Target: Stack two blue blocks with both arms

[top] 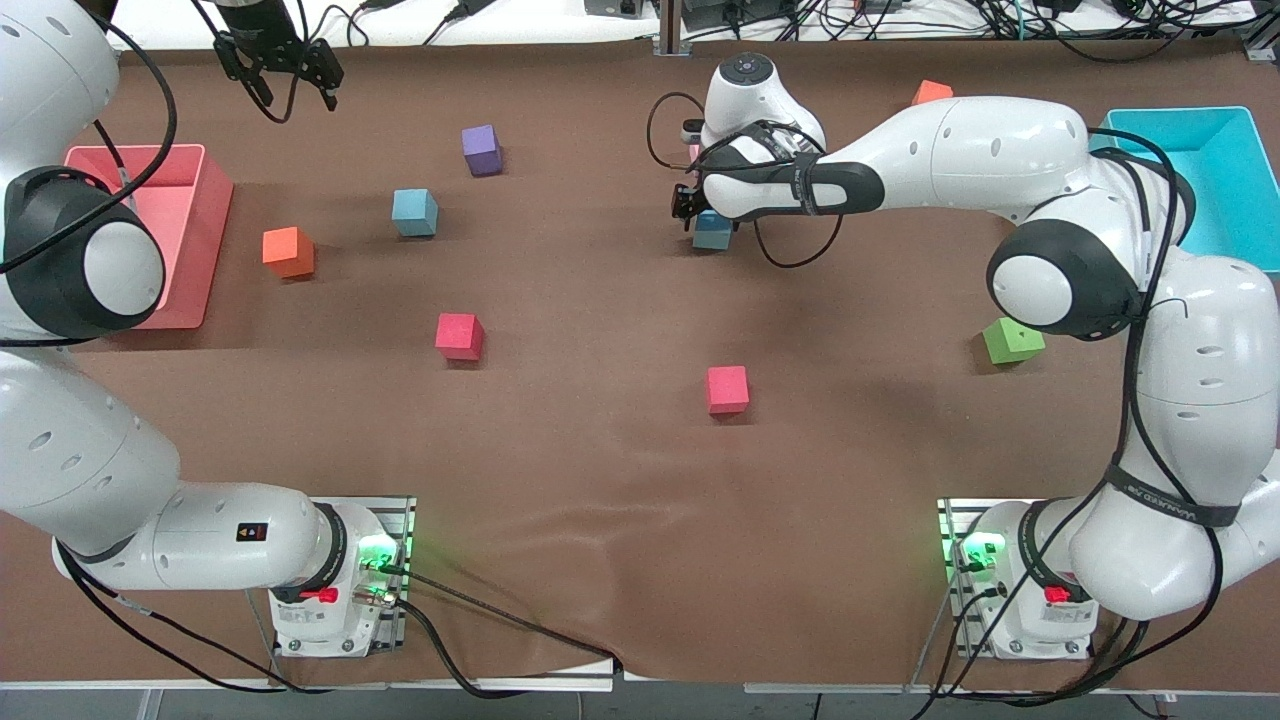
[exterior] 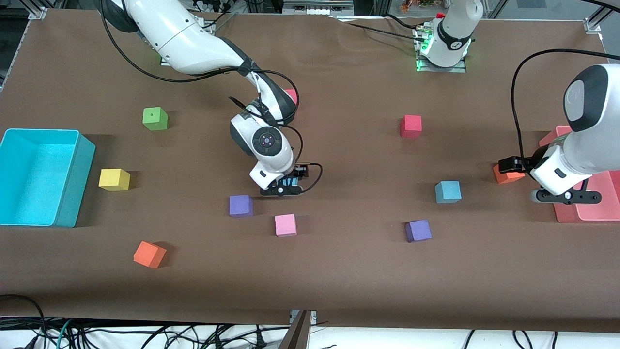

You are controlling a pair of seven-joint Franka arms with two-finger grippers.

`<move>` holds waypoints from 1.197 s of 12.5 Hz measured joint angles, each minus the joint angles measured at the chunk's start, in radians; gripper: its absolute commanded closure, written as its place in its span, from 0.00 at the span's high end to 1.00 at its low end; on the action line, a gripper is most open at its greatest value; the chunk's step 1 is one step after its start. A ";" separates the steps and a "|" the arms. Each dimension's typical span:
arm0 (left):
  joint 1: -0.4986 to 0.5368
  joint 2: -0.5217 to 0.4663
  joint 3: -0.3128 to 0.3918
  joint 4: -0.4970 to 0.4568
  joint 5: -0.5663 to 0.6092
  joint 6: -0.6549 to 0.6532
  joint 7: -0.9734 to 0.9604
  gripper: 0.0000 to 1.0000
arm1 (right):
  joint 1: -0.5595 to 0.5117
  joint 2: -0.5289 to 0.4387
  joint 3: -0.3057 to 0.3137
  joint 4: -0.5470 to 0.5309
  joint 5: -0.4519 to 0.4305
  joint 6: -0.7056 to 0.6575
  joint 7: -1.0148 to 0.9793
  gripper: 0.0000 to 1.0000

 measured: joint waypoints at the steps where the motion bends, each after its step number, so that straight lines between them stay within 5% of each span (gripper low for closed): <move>1: -0.001 0.009 -0.001 -0.034 0.000 0.061 0.000 1.00 | 0.000 -0.012 0.000 0.005 -0.001 -0.002 -0.001 0.99; 5: -0.015 0.052 -0.004 -0.213 -0.043 0.330 -0.001 1.00 | -0.009 -0.178 -0.001 0.007 -0.003 -0.221 -0.117 0.99; 7: -0.045 0.076 -0.006 -0.256 -0.058 0.420 -0.004 1.00 | -0.043 -0.306 -0.001 -0.091 0.069 -0.246 -0.242 0.99; 10: -0.079 0.118 -0.007 -0.325 -0.058 0.579 -0.014 1.00 | -0.114 -0.495 -0.001 -0.403 0.299 -0.051 -0.557 0.99; 12: -0.080 0.146 -0.007 -0.391 -0.058 0.692 -0.014 1.00 | -0.141 -0.575 -0.001 -0.600 0.371 0.122 -0.705 0.98; 15: -0.085 0.175 -0.007 -0.423 -0.058 0.734 -0.014 1.00 | -0.146 -0.600 0.000 -0.729 0.518 0.287 -0.897 0.97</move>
